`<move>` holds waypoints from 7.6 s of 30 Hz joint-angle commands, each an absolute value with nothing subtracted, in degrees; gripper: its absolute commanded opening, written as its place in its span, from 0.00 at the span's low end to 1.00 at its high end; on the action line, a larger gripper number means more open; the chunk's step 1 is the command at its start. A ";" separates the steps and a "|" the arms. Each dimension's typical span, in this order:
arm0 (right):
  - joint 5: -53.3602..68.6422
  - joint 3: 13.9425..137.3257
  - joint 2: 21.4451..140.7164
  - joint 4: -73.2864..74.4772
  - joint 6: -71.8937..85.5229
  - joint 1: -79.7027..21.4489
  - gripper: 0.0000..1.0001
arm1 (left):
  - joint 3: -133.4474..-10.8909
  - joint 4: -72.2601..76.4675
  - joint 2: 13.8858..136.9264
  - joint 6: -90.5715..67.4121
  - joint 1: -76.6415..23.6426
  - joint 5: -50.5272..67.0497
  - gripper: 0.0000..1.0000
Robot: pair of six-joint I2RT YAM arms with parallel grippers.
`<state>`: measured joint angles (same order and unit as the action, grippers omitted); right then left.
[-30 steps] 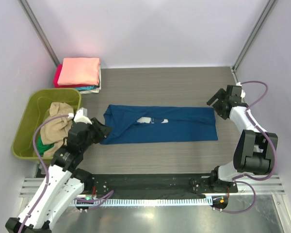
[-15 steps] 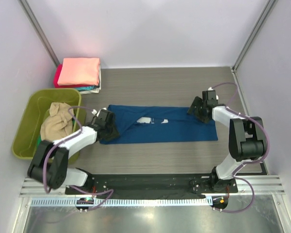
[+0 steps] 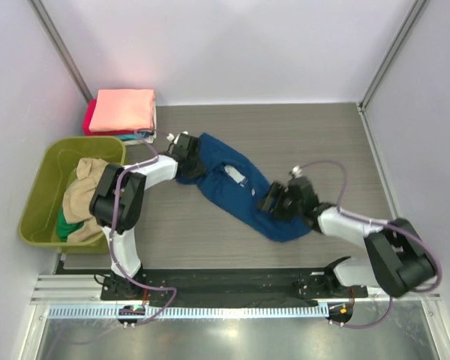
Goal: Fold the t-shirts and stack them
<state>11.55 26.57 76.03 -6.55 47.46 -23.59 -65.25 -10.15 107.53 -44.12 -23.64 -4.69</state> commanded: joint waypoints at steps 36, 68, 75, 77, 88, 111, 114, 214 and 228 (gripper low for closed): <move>-23.13 95.60 117.23 32.61 23.29 -34.11 0.85 | -51.08 -49.82 44.05 -33.75 -29.09 -9.47 0.44; -13.89 120.59 141.68 21.45 50.82 -21.44 0.68 | -48.96 -45.18 38.05 -31.82 -29.09 -4.48 0.45; -7.47 121.30 136.51 24.61 39.21 -22.85 0.82 | -48.87 -44.83 37.97 -31.82 -29.00 -4.13 0.46; -7.64 117.10 132.82 24.78 36.76 -22.85 0.83 | -48.69 -44.83 37.88 -32.08 -29.00 -4.65 0.46; -15.29 84.85 98.14 28.30 29.88 -22.41 0.94 | -45.63 -37.73 46.31 -39.62 -31.02 -0.53 0.45; -0.79 24.70 47.03 26.98 44.82 -18.72 0.91 | -39.81 1.58 84.54 -56.25 -56.95 -0.35 0.40; 1.93 22.24 45.88 28.04 45.87 -18.72 0.89 | -39.64 2.54 85.95 -56.78 -57.83 -0.79 0.40; -2.81 104.71 116.45 32.92 29.00 -12.57 0.75 | -125.91 -46.47 132.26 -36.04 -21.45 8.67 0.42; 7.81 64.80 89.14 22.95 29.44 -12.30 0.78 | -84.79 -30.34 104.08 -39.64 -23.37 10.72 0.48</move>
